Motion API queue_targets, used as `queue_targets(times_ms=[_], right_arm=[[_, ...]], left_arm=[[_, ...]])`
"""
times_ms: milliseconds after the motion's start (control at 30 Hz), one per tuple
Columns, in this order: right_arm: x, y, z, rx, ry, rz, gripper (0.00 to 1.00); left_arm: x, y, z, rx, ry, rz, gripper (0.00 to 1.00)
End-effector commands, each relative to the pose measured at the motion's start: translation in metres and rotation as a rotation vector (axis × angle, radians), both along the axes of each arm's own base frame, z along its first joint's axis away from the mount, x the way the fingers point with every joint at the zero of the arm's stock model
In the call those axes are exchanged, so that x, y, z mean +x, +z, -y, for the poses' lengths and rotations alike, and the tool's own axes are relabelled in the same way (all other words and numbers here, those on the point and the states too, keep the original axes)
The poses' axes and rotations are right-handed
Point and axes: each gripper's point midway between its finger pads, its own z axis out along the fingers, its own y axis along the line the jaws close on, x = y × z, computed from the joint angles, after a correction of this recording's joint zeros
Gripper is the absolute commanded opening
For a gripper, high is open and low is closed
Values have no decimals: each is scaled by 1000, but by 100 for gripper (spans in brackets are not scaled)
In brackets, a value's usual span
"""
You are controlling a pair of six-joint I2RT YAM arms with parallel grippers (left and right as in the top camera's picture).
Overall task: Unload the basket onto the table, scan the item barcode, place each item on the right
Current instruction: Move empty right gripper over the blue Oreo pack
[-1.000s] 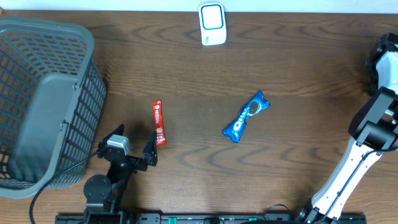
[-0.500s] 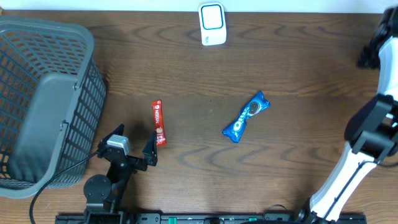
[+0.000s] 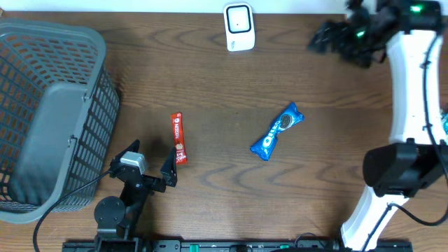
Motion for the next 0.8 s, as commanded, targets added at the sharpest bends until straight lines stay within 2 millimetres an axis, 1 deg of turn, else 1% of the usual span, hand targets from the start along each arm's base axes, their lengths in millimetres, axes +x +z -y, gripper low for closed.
queue_targets(times_ms=[0,67,200,233,267,300,333,367,467,567,633,667,767], right_arm=[[-27,-27,-13,-44,-298,-265,99],[-36,-34,-33,-62,-299,-305,99],[-46,-41,-75,-91,-178,-290,99],[-48,-43,-82,-109,-150,-283,99],[-50,-44,-89,-130,-128,-269,98],[-50,-47,-94,-154,-119,-254,86],[-55,-50,-100,-188,-156,-267,89],[-62,-53,-102,-214,-218,-300,99],[-87,-62,-107,-295,-385,-405,98],[-95,-79,-117,-344,-406,-455,99],[-101,-93,-117,-373,-437,-520,95],[-102,-104,-115,-400,-459,-559,91],[-103,-127,-109,-444,-491,-626,84]], left_arm=[[-1,-15,2,-7,-10,-47,98],[-1,-15,2,-7,-9,-47,98],[-1,-15,2,-7,-9,-47,98],[-1,-15,2,-7,-9,-47,98],[-1,-15,2,-7,-9,-47,98],[-1,-15,2,-7,-10,-47,98],[-1,-15,2,-7,-9,-47,98],[-1,-15,2,-7,-9,-47,98],[-1,-15,2,-7,-10,-47,98],[-1,-15,2,-7,-9,-47,98],[-1,-15,2,-7,-10,-47,98],[-1,-15,2,-7,-10,-47,98],[-1,-15,2,-7,-9,-47,98]])
